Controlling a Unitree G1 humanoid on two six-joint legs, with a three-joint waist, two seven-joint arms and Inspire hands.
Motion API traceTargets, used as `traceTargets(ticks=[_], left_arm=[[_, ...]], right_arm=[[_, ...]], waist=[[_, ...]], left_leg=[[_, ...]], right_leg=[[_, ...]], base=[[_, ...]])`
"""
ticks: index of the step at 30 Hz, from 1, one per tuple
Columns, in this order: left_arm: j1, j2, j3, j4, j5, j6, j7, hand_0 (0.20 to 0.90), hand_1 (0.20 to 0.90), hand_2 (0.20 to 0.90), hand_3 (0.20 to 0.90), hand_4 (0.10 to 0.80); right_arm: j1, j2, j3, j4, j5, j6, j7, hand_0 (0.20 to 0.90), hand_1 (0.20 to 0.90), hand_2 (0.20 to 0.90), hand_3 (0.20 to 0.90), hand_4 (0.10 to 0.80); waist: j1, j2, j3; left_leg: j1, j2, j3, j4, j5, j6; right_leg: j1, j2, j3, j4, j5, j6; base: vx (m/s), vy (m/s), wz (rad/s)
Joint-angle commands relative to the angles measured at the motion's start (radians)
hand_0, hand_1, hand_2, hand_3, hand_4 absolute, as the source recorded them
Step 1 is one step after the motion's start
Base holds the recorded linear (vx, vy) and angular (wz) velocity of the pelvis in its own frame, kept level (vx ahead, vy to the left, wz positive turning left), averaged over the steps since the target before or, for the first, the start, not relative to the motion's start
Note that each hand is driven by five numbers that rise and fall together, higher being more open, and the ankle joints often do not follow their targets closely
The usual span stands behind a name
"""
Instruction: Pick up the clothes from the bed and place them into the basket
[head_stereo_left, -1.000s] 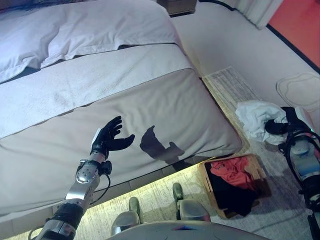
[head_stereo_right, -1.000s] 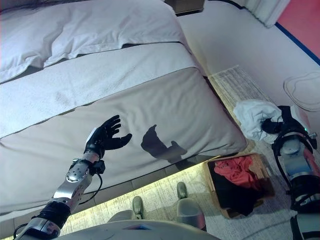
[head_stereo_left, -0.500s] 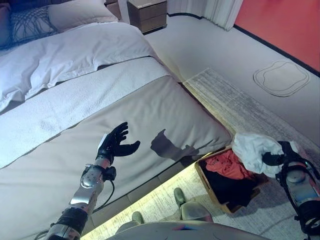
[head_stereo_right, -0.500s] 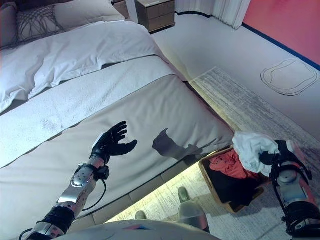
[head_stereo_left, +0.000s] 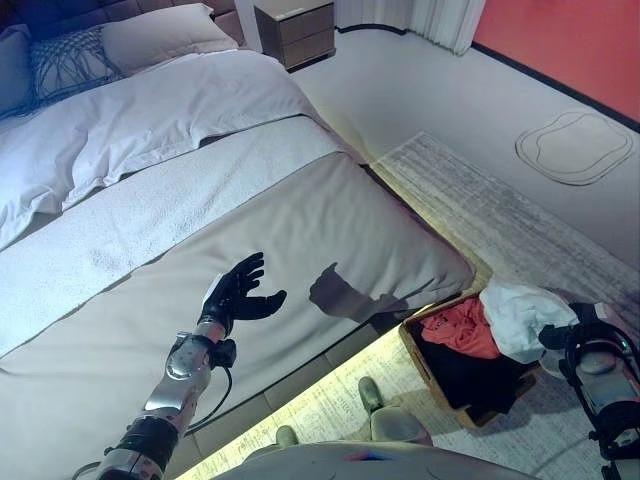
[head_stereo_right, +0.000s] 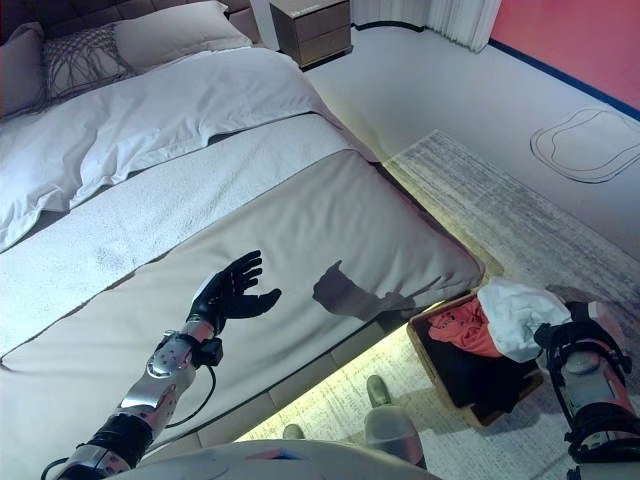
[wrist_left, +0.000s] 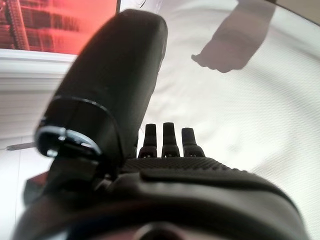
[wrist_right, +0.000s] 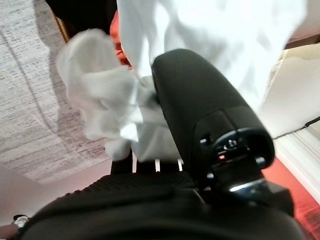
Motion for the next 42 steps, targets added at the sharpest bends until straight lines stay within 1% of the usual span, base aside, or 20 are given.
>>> traceTargets(ticks=[1, 9, 14, 18, 19, 22, 27, 32, 35, 38, 41, 42], left_arm=[[-0.095, 0.045, -0.004, -0.039, -0.009, -0.072, 0.001, 0.900, 0.900, 0.900, 0.900, 0.800], [-0.083, 0.034, -0.001, -0.050, -0.013, -0.070, 0.001, 0.900, 0.900, 0.900, 0.900, 0.800], [-0.068, 0.034, 0.006, -0.054, -0.020, -0.076, 0.003, 0.900, 0.900, 0.900, 0.900, 0.800], [-0.054, 0.033, 0.011, -0.054, -0.023, -0.082, 0.011, 0.900, 0.900, 0.900, 0.900, 0.800], [-0.047, 0.032, 0.018, -0.053, -0.027, -0.083, 0.016, 0.900, 0.900, 0.900, 0.900, 0.800], [-0.046, 0.014, 0.024, -0.037, -0.027, -0.090, 0.027, 0.900, 0.900, 0.900, 0.900, 0.800], [-0.037, -0.035, 0.036, -0.016, -0.008, -0.100, 0.053, 0.900, 0.900, 0.900, 0.900, 0.800], [-0.036, -0.072, 0.027, -0.008, -0.008, -0.094, 0.100, 0.900, 0.900, 0.900, 0.900, 0.800], [-0.035, -0.089, 0.011, -0.011, -0.008, -0.089, 0.117, 0.900, 0.900, 0.900, 0.900, 0.800], [-0.023, -0.092, 0.015, -0.020, -0.023, -0.087, 0.112, 0.900, 0.900, 0.900, 0.900, 0.800], [-0.001, -0.088, 0.025, -0.038, -0.033, -0.088, 0.107, 0.900, 0.900, 0.900, 0.900, 0.800], [0.002, -0.087, 0.026, -0.041, -0.032, -0.087, 0.107, 0.900, 0.900, 0.900, 0.900, 0.800]], right_arm=[[-0.159, -0.084, 0.016, 0.026, 0.019, -0.046, -0.087, 0.900, 0.900, 0.900, 0.900, 0.800], [-0.134, -0.088, 0.012, -0.013, -0.015, -0.036, -0.094, 0.900, 0.900, 0.900, 0.900, 0.800], [-0.115, -0.083, 0.010, 0.000, -0.029, -0.063, -0.109, 0.900, 0.900, 0.900, 0.900, 0.800], [-0.108, -0.073, 0.020, -0.072, -0.032, -0.080, -0.130, 0.900, 0.900, 0.900, 0.900, 0.800], [-0.106, -0.061, 0.022, -0.167, -0.024, -0.073, -0.148, 0.900, 0.900, 0.900, 0.900, 0.800], [-0.101, -0.013, 0.016, -0.336, -0.036, -0.080, -0.177, 0.900, 0.900, 0.900, 0.900, 0.800], [-0.107, 0.080, 0.062, -0.512, -0.095, -0.107, -0.196, 0.900, 0.900, 0.900, 0.900, 0.800], [-0.150, 0.164, 0.177, -0.552, -0.196, -0.129, -0.209, 0.900, 0.900, 0.900, 0.900, 0.800], [-0.154, 0.207, 0.244, -0.537, -0.200, -0.135, -0.199, 0.900, 0.900, 0.900, 0.900, 0.800], [-0.144, 0.252, 0.281, -0.519, -0.185, -0.146, -0.194, 0.900, 0.900, 0.900, 0.900, 0.800], [-0.115, 0.278, 0.311, -0.518, -0.192, -0.148, -0.193, 0.900, 0.900, 0.900, 0.900, 0.800], [-0.113, 0.280, 0.313, -0.518, -0.194, -0.148, -0.192, 0.900, 0.900, 0.900, 0.900, 0.800]], waist=[[0.013, -0.009, 0.003], [0.002, 0.011, 0.007], [0.011, 0.009, -0.001], [0.021, -0.001, -0.010], [0.026, -0.009, -0.015], [0.037, -0.019, -0.021], [0.066, -0.036, -0.036], [0.118, -0.056, -0.042], [0.150, -0.066, -0.046], [0.181, -0.074, -0.051], [0.208, -0.079, -0.050], [0.210, -0.080, -0.049]], left_leg=[[-0.038, -0.020, -0.027, 0.102, -0.139, 0.025], [-0.036, -0.025, -0.028, 0.089, -0.133, 0.025], [-0.027, -0.022, -0.039, 0.073, -0.126, 0.023], [-0.019, -0.019, -0.057, 0.059, -0.118, 0.021], [-0.015, -0.017, -0.073, 0.048, -0.112, 0.020], [-0.016, -0.018, -0.112, 0.028, -0.097, 0.020], [-0.018, -0.023, -0.163, 0.017, -0.084, 0.019], [-0.026, -0.026, -0.203, 0.028, -0.082, 0.013], [-0.025, -0.028, -0.229, 0.022, -0.077, 0.013], [-0.025, -0.030, -0.255, 0.014, -0.071, 0.014], [-0.029, -0.031, -0.276, 0.015, -0.065, 0.014], [-0.030, -0.031, -0.277, 0.015, -0.064, 0.014]], right_leg=[[-0.037, -0.024, -0.039, 0.066, -0.038, 0.031], [-0.039, -0.027, -0.035, 0.061, -0.038, 0.033], [-0.023, -0.028, -0.041, 0.048, -0.036, 0.032], [-0.008, -0.027, -0.047, 0.041, -0.035, 0.030], [0.001, -0.024, -0.051, 0.041, -0.038, 0.027], [0.011, -0.019, -0.056, 0.043, -0.045, 0.020], [0.034, -0.020, -0.076, 0.042, -0.058, 0.012], [0.064, -0.035, -0.119, 0.028, -0.066, 0.003], [0.085, -0.044, -0.152, 0.018, -0.070, 0.001], [0.104, -0.051, -0.188, 0.011, -0.075, 0.001], [0.116, -0.059, -0.220, 0.013, -0.082, 0.002], [0.118, -0.060, -0.223, 0.013, -0.082, 0.002]], base=[[0.000, 0.000, 0.00], [0.000, 0.000, 0.00], [0.000, 0.000, 0.00], [0.020, -0.008, 0.04], [0.026, -0.021, 0.14], [0.004, -0.008, 0.17], [0.008, 0.009, 0.23], [0.000, 0.018, 0.29], [0.003, 0.009, 0.33], [0.039, 0.007, 0.33], [0.032, 0.002, 0.31], [0.031, -0.006, 0.27]])
